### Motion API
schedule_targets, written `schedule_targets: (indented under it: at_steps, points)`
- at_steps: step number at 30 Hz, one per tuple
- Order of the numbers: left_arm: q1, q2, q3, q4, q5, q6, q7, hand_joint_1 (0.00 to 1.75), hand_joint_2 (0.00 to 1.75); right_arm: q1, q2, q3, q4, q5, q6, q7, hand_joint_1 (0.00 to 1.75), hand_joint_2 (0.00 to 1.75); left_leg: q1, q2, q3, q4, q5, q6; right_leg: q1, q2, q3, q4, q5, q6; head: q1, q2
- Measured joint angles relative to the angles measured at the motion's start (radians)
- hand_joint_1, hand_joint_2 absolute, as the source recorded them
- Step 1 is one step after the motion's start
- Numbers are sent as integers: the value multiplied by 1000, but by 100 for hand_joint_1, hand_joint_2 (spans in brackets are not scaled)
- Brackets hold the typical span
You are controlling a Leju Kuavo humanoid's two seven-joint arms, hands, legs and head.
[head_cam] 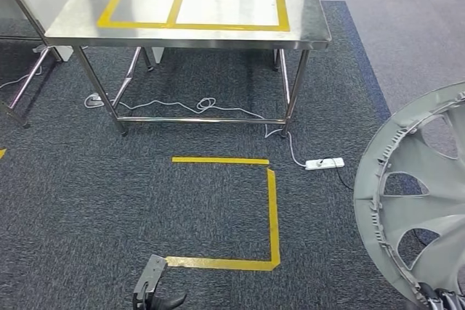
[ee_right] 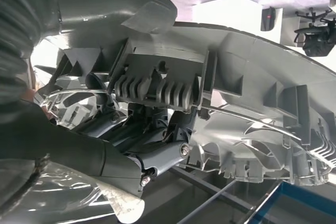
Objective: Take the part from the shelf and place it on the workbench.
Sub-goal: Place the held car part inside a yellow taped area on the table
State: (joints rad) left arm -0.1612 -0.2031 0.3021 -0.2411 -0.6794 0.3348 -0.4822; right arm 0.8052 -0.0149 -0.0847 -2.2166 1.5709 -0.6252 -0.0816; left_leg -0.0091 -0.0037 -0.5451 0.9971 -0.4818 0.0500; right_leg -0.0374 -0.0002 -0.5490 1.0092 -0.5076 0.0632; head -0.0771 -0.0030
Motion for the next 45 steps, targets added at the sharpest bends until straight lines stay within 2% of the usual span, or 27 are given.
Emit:
schedule_targets:
  at_steps: [1,4,5,6,7,8,10,15,17,19,20,21,22,24,25,26,29,31,32,34,35,36,37,39,40,42,45]
  points:
    - [0,0,0,0,0,0,0,0,175,0,0,0,0,0,0,0,175,175,1,1,6,-10,5,5,0,0,-18,35,-21,0,1,0]
    - [0,-1,0,0,0,-1,0,0,175,0,0,-1,1,0,0,-1,175,175,-2,3,9,-16,5,12,2,1,-113,220,-101,-1,2,0]
    - [2,-1,0,0,0,-4,0,0,175,0,0,-1,2,0,0,-2,175,175,-3,2,9,-15,3,12,2,0,-132,254,-105,0,2,0]
    - [2,-1,0,0,0,-7,0,0,175,0,0,-1,2,0,0,-2,175,175,-3,2,11,-13,0,10,1,0,-133,251,-90,0,2,0]
    - [3,-1,0,0,0,-10,0,0,175,0,0,-1,3,0,0,-2,175,175,-2,1,13,-11,-5,7,0,-1,-114,209,-58,1,2,0]
    - [4,-2,0,0,0,-13,0,0,175,0,0,-1,3,0,0,-2,175,175,-1,0,16,-5,-11,1,-1,-1,-83,143,-24,2,3,0]
    - [4,-1,0,0,0,-13,0,0,175,-2,0,0,4,0,0,-2,175,175,-4,-2,16,9,-23,-12,-1,0,-26,38,7,-2,4,0]
    - [2,1,0,0,0,-9,0,0,175,0,0,0,6,0,0,-2,175,175,-3,-1,13,34,-45,-35,2,3,-3,14,-4,-34,-1,0]
    - [2,1,0,0,0,-9,0,0,175,0,0,0,6,0,0,-1,175,175,2,0,-29,122,-87,-48,0,1,5,12,-9,-45,-4,0]
    - [4,1,0,0,0,-9,0,0,175,-1,1,0,6,0,0,0,175,175,7,0,-105,259,-134,-56,1,0,12,12,-17,-51,-6,0]
    - [6,2,0,0,0,-9,0,0,175,-1,1,0,6,0,0,1,175,175,8,0,-135,304,-137,-57,1,1,17,12,-22,-52,-6,0]
    - [7,2,0,0,0,-9,0,0,175,-1,2,0,6,0,0,1,175,175,9,0,-150,312,-119,-56,1,2,23,12,-28,-51,-6,0]
    - [8,2,0,0,0,-9,0,0,175,-1,2,0,6,0,0,1,175,175,9,0,-146,282,-82,-53,1,4,32,12,-34,-49,-6,0]
    - [8,3,0,0,0,-9,0,0,175,-1,2,0,6,0,0,1,175,175,6,0,-105,161,5,-41,2,5,50,11,-49,-43,-5,0]
    - [7,3,0,0,0,-9,0,0,175,-2,2,0,6,0,0,1,175,175,3,0,-83,108,27,-35,3,6,56,10,-57,-38,-4,0]
    - [7,3,0,0,0,-9,0,0,175,-2,2,0,7,0,0,1,175,175,1,0,-68,74,30,-31,4,6,57,9,-62,-34,-3,0]
    - [7,4,0,0,0,-8,0,0,175,-2,2,0,7,0,0,1,175,175,-1,0,-50,42,7,-23,3,3,63,-2,-71,-18,-2,0]
    - [6,3,0,-1,0,-8,0,0,175,-2,2,1,8,0,0,0,175,175,4,-1,-35,26,6,-14,4,1,55,26,-89,-11,0,0]
    - [6,3,0,-1,0,-8,0,0,175,-2,2,1,8,0,0,-1,175,175,5,-1,-27,20,4,-9,4,1,31,72,-109,-10,1,0]
    - [5,2,0,-1,0,-8,0,0,175,-3,2,1,8,0,0,-1,175,175,2,0,-16,18,-6,-1,7,1,-56,209,-153,-9,1,0]
    - [6,2,0,-1,0,-8,0,0,175,-3,2,1,9,0,0,-1,175,175,0,0,-9,19,-13,1,7,1,-98,262,-157,-9,1,0]
    - [7,1,0,-1,0,-8,0,0,175,-2,2,1,9,0,0,-1,175,175,-2,0,0,19,-21,2,8,1,-127,283,-141,-9,0,0]
    - [7,1,0,-1,0,-8,0,0,175,-2,2,1,10,0,0,0,175,175,-2,-1,11,19,-30,2,8,1,-135,264,-105,-11,0,0]
    - [8,1,0,-1,0,-8,0,0,175,-2,2,0,11,0,0,0,175,175,-3,-3,37,19,-50,-2,10,0,-105,151,-11,-17,1,0]
    - [7,0,0,-1,0,-8,0,0,175,-2,2,0,11,0,0,0,175,175,-5,-5,46,21,-60,-6,12,0,-81,94,16,-20,2,0]
    - [6,0,0,-1,0,-8,0,0,175,-3,2,0,11,0,0,0,175,175,-8,-5,52,21,-73,-17,16,0,-54,43,25,-30,1,0]
    - [3,0,0,-1,0,-5,0,0,175,-1,2,1,11,0,0,0,175,175,-9,-3,59,24,-87,-30,14,1,-41,29,15,-43,-4,0]
